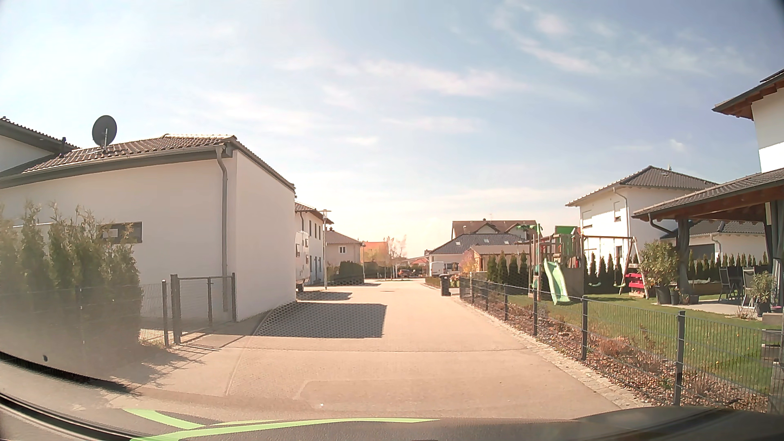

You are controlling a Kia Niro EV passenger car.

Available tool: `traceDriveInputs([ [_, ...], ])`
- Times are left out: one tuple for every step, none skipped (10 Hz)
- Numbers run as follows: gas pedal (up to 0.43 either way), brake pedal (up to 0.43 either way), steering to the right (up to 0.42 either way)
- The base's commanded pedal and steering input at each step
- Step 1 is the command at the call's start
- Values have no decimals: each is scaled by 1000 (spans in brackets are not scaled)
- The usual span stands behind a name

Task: Follow the waypoints while adhering to traffic rules and regulations

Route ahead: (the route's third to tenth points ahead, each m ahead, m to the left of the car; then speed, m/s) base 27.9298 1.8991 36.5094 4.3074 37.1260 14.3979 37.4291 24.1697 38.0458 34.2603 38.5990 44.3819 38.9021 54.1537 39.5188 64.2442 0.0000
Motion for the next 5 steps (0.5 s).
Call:
traceDriveInputs([
  [0, 366, 0],
  [0, 366, 0],
  [0, 366, 0],
  [0, 366, 0],
  [0, 366, 0],
])
